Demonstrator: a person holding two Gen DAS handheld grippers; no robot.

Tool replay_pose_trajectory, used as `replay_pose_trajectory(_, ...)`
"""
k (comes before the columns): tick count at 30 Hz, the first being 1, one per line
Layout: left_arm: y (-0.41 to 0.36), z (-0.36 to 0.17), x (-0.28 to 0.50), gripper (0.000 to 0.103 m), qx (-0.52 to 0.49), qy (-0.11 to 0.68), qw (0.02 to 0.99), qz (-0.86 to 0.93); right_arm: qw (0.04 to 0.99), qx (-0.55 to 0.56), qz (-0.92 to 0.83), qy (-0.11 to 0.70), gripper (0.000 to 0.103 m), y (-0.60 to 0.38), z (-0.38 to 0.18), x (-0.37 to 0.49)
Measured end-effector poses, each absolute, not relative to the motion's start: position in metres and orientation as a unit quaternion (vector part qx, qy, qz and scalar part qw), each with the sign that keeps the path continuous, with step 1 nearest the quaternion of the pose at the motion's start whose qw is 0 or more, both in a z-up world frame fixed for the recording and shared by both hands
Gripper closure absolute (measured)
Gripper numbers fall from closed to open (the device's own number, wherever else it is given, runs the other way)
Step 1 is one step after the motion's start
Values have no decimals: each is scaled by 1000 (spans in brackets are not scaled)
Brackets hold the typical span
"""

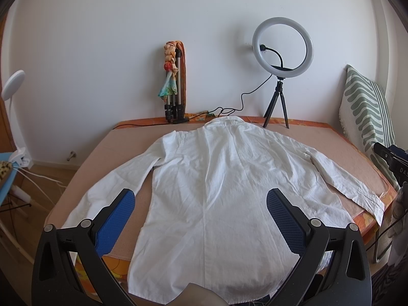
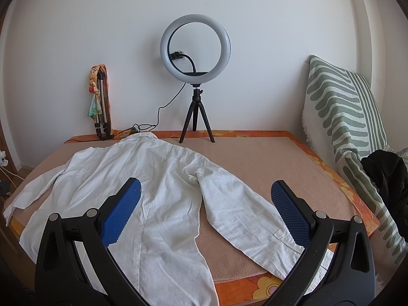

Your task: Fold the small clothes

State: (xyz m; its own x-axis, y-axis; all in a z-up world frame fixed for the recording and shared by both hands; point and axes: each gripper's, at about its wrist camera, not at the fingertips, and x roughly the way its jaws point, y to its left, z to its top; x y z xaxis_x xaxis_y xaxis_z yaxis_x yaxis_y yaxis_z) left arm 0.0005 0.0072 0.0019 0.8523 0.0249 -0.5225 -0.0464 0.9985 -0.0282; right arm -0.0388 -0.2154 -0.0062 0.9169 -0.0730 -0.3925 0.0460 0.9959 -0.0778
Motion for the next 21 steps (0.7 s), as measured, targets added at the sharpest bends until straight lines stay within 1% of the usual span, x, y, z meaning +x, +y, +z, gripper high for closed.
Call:
replay_pose_trajectory(11, 27, -3, 1, 1, -30, 285, 958, 27, 979, -29, -18, 201, 0, -200, -4, -30)
replay_pose_trajectory(15, 39, -1, -3, 1, -14, 282, 958, 44, 978, -21, -4, 208, 0, -192, -5, -24)
replay_pose_trajectory(20, 69, 0, -8, 1, -19, 281, 958, 51, 976, 1, 32, 217, 0, -177, -4, -21)
replay_pose_trajectory(21, 78, 0, -9, 3, -24, 278, 959, 46, 975, -1, 37, 219, 0, -172, -5, -19)
